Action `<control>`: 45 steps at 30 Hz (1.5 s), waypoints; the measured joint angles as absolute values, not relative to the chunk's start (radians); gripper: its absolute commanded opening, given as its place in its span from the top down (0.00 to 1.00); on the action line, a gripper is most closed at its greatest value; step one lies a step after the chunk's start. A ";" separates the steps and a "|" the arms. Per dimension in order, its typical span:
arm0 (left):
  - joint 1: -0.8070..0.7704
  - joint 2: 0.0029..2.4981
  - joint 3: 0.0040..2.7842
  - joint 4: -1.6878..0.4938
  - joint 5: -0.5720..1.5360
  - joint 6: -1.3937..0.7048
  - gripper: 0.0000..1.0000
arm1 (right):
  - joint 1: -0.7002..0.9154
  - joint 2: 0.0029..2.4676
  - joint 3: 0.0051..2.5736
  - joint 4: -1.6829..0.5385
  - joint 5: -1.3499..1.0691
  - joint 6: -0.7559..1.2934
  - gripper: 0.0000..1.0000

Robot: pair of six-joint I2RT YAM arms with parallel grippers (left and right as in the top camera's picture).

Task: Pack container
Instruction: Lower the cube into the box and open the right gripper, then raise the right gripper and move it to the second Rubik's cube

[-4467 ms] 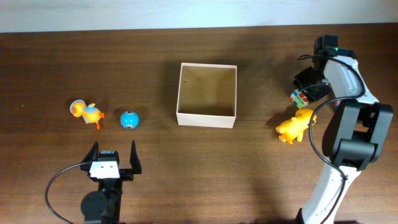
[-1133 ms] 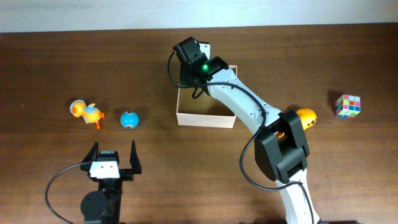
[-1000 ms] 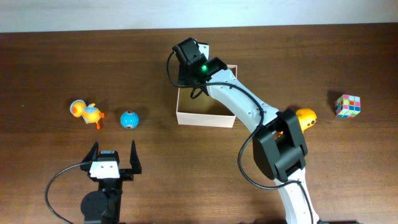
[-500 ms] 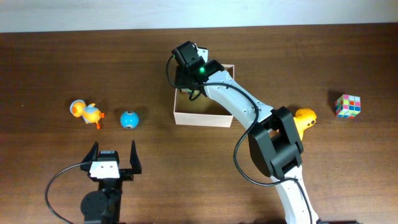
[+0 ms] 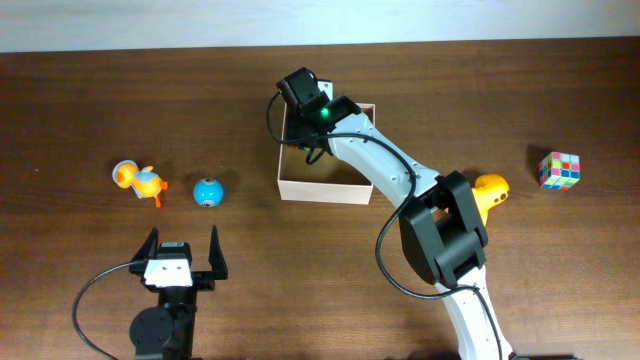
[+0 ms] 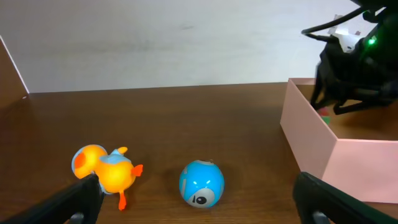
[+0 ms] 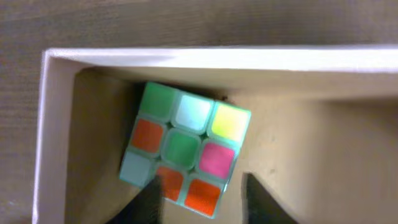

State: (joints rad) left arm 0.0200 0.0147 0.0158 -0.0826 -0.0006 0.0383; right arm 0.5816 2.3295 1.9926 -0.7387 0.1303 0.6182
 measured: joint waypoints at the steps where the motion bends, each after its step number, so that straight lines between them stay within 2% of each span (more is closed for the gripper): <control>1: 0.020 0.015 0.016 -0.083 -0.001 0.038 0.01 | 0.581 2.329 1.993 -0.741 0.130 0.619 0.73; 20: 0.020 0.015 0.016 -0.083 -0.001 0.038 0.01 | 0.527 2.329 1.993 -0.726 0.224 0.589 0.71; 45: 0.020 0.015 0.016 -0.083 -0.001 0.038 0.01 | 0.522 2.391 1.993 -0.639 0.207 0.524 0.71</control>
State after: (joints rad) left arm 0.0200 0.0147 0.0158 -0.0826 -0.0006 0.0383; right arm 0.5220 2.3913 1.9926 -0.6388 0.2073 0.5243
